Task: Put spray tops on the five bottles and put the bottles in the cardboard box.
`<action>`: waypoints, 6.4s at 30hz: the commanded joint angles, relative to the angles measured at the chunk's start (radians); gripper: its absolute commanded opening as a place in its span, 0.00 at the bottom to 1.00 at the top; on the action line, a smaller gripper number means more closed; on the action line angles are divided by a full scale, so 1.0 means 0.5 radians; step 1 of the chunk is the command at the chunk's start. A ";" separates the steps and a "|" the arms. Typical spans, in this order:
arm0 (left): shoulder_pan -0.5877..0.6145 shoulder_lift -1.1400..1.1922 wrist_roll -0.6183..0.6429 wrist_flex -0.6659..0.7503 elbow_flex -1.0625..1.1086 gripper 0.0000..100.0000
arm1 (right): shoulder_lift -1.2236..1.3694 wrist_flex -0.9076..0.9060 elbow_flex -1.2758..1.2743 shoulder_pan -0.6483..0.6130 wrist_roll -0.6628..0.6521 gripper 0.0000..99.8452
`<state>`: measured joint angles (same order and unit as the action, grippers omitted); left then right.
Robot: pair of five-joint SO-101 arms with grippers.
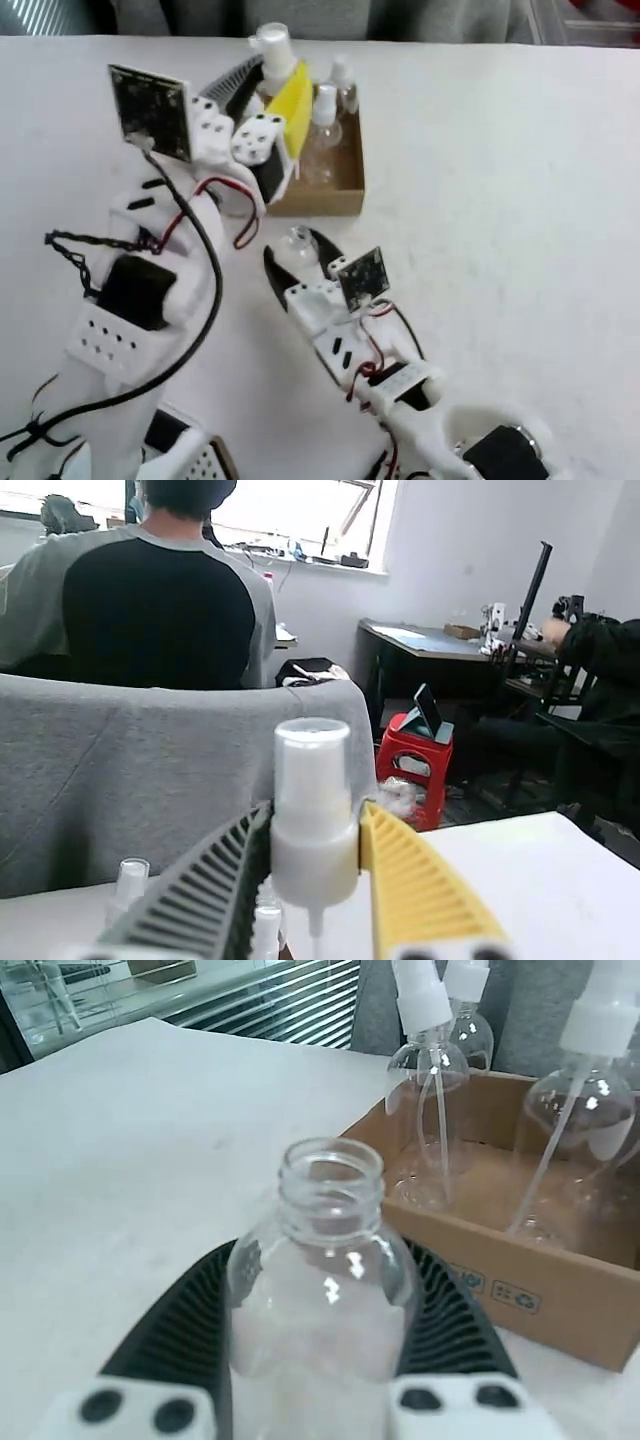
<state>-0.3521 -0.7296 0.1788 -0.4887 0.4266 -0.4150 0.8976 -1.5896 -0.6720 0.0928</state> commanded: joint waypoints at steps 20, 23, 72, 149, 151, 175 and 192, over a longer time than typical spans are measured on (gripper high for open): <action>-0.060 -0.072 -0.009 -0.015 0.181 0.06 | -0.008 0.057 0.006 -0.002 -0.031 0.02; -0.060 -0.183 -0.009 -0.068 0.181 0.06 | -0.008 0.057 0.006 -0.002 -0.031 0.02; -0.091 -0.244 -0.012 -0.025 0.485 0.06 | -0.005 0.051 0.006 -0.011 -0.031 0.02; -0.183 -0.790 -0.252 0.356 1.712 0.06 | -0.008 0.054 0.003 0.048 -0.157 0.02; -0.176 -0.790 -0.252 0.405 1.737 0.06 | -0.008 0.057 0.006 0.060 -0.157 0.02; -0.173 -0.790 -0.255 0.402 1.746 0.07 | -0.008 0.060 0.018 0.130 -0.153 0.02; -0.140 -0.790 -0.163 0.399 1.758 0.24 | -0.008 0.060 0.018 0.130 -0.153 0.02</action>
<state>-0.4350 -1.0963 0.0852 -0.3030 1.3318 -0.4104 0.9007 -1.5927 -0.6214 0.0176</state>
